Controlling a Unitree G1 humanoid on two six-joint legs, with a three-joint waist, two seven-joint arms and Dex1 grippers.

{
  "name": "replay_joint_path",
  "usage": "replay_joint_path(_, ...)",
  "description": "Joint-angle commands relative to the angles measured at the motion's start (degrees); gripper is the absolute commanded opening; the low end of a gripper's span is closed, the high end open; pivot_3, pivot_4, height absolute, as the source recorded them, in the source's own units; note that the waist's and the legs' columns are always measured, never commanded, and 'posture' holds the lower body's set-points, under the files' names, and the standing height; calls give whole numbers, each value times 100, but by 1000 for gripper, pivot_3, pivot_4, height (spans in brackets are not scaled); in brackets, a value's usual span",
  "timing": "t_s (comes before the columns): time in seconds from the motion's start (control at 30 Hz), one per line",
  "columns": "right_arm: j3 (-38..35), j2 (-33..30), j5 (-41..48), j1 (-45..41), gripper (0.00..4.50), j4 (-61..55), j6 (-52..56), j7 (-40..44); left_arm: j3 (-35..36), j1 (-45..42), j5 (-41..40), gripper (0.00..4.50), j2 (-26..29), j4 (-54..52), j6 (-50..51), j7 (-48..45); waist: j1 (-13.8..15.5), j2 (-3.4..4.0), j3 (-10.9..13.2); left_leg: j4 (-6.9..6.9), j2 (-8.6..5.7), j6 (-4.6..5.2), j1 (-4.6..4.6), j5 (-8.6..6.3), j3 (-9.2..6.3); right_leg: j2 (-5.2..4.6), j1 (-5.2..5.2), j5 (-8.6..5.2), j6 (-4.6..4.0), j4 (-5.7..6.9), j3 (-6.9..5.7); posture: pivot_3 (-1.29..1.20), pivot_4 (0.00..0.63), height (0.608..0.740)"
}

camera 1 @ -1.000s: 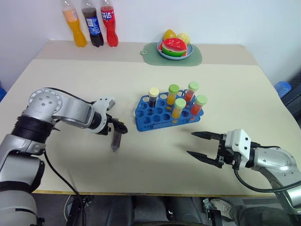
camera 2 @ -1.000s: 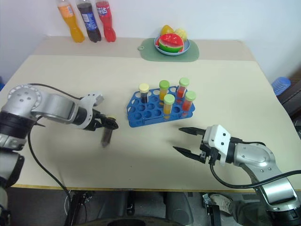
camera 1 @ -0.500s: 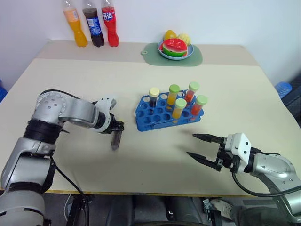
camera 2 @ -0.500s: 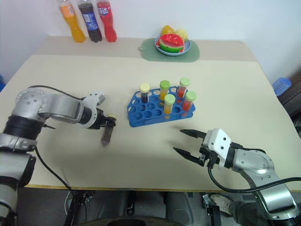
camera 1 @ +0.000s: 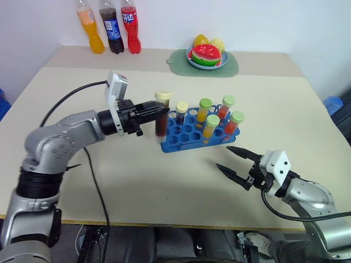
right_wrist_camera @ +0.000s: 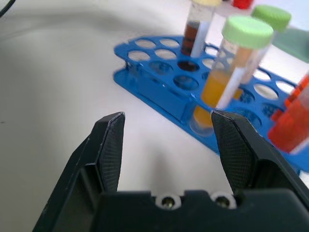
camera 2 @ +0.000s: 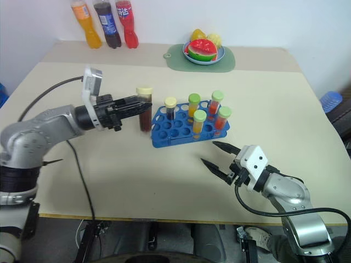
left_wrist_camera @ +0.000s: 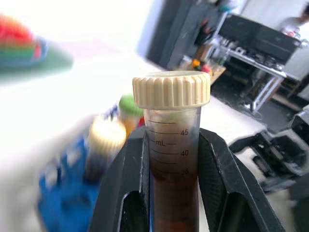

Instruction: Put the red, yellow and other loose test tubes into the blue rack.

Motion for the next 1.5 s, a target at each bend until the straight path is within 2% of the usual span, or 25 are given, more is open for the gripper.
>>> replay_joint_path(0.03,-130,86,-128,84,3164,-218,-133,-202,-167,-266,645,790,-356,278,-674,-582,-12,-1,1,1,0,1,-1,-1,0,0,0,0,0,0,1,0,150,740)
replay_joint_path(0.23,-149,243,-272,247,3164,-296,-194,-473,-410,-353,1614,790,-999,1035,-1588,-1166,-21,1,0,2,5,7,1,-3,-3,10,-4,0,3,6,2,0,150,740)
replay_joint_path(0.47,-218,307,-335,521,3164,-478,-187,-641,-661,-101,2564,790,-1389,1943,-2510,-1645,-21,0,0,3,4,8,0,-4,-3,9,-3,0,5,6,3,0,150,740)
replay_joint_path(0.8,-193,316,-372,485,3164,-464,-156,-692,-653,-169,3407,790,-1998,3187,-3481,-1382,-22,17,-39,5,6,11,11,-5,-5,11,8,0,4,7,2,0,150,740)
replay_joint_path(0.93,-172,322,-383,434,3164,-440,-162,-701,-618,-199,3505,790,-2147,3346,-3676,-1459,2,19,-42,9,4,11,7,-5,-10,9,10,0,4,7,0,0,150,740)
replay_joint_path(1.0,-165,327,-387,422,3164,-441,-167,-703,-479,-135,2935,790,-2142,3076,-2941,-1877,-3,18,-42,13,4,11,6,-5,-10,9,13,0,4,7,1,0,150,740)
replay_joint_path(1.2,-221,339,-349,405,3164,-385,-176,-702,-176,5,2923,3681,-2188,2495,-3068,-1638,-15,19,-41,10,5,18,1,-9,-14,12,6,-1,6,7,0,0,150,740)
replay_joint_path(1.37,-390,430,-237,366,3164,-283,-93,-820,-44,423,2857,3681,-1765,1565,-2667,-1587,-50,22,-42,9,7,18,3,-9,-14,14,4,-1,6,10,1,0,150,740)
replay_joint_path(1.47,-562,479,-149,412,3164,-184,-66,-822,158,812,2860,3681,-1461,1137,-2771,-1530,-56,25,-43,6,9,18,5,-9,-14,14,5,-1,6,11,1,0,150,740)
replay_joint_path(1.5,-627,491,-138,458,3164,-147,-68,-833,365,968,2622,3681,-1395,1044,-2719,-1575,-46,25,-43,6,10,18,5,-9,-14,14,4,-1,5,11,1,0,150,740)
